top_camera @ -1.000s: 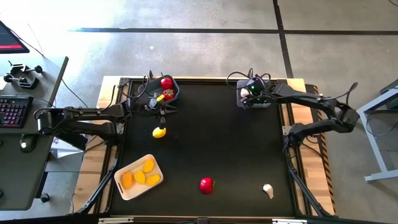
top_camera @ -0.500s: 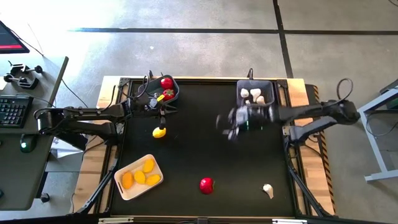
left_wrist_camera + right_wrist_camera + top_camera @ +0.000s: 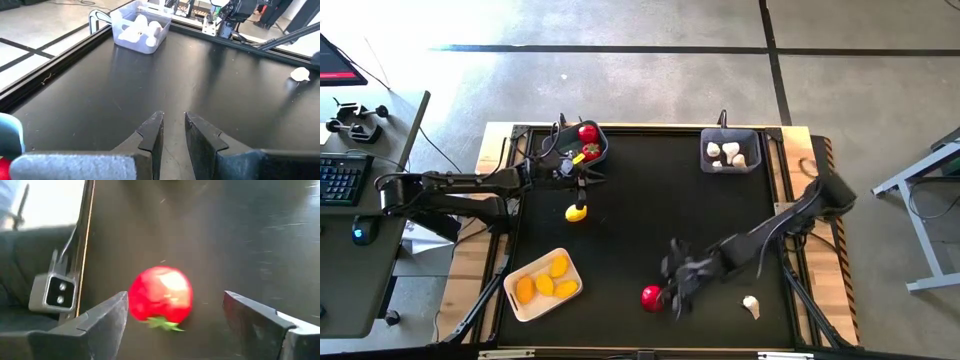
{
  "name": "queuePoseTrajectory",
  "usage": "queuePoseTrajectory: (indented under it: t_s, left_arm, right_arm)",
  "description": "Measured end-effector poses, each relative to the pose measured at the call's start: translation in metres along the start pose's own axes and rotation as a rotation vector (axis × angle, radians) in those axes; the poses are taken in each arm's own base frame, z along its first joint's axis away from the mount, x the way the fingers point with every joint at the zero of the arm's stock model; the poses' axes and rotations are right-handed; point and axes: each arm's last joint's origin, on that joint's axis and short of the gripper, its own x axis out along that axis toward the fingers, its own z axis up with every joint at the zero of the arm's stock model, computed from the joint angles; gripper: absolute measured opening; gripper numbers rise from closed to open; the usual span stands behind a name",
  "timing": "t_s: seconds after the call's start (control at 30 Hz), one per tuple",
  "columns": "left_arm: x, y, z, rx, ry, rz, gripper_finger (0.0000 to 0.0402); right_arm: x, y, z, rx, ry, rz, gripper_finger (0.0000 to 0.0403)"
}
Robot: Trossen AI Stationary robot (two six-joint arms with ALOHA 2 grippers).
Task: Sort produce into baskets
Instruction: Put the red tomato into the light blue bin
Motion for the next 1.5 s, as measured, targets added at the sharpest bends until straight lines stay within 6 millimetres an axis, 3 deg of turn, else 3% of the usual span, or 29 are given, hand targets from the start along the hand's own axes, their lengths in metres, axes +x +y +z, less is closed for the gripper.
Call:
queuePoseTrajectory:
  t_s: [0.23,0.37,0.67,1.03,1.33,1.5]
  left_arm:
    - [0.001,-0.005,0.000,-0.010,0.004,-0.021,0.0087]
    - [0.001,-0.008,-0.001,-0.012,0.006,-0.031,0.0113]
    - [0.001,-0.012,-0.004,-0.023,0.025,-0.002,0.0156]
    - [0.002,-0.014,-0.004,-0.036,0.032,0.001,0.0159]
    - [0.002,-0.014,-0.005,-0.037,0.033,0.009,0.0159]
    - [0.002,-0.014,-0.005,-0.036,0.033,0.008,0.0159]
  right_arm:
    - [0.037,0.027,0.004,-0.112,0.137,-0.037,0.0323]
    - [0.041,0.032,0.010,-0.179,0.141,-0.017,0.0337]
    - [0.044,0.027,0.003,-0.266,0.149,-0.056,0.0342]
    - [0.060,0.013,-0.023,-0.256,0.127,-0.047,0.0341]
    - [0.069,-0.006,-0.014,-0.199,0.044,-0.018,0.0295]
    - [0.071,-0.017,-0.004,-0.204,0.017,-0.024,0.0244]
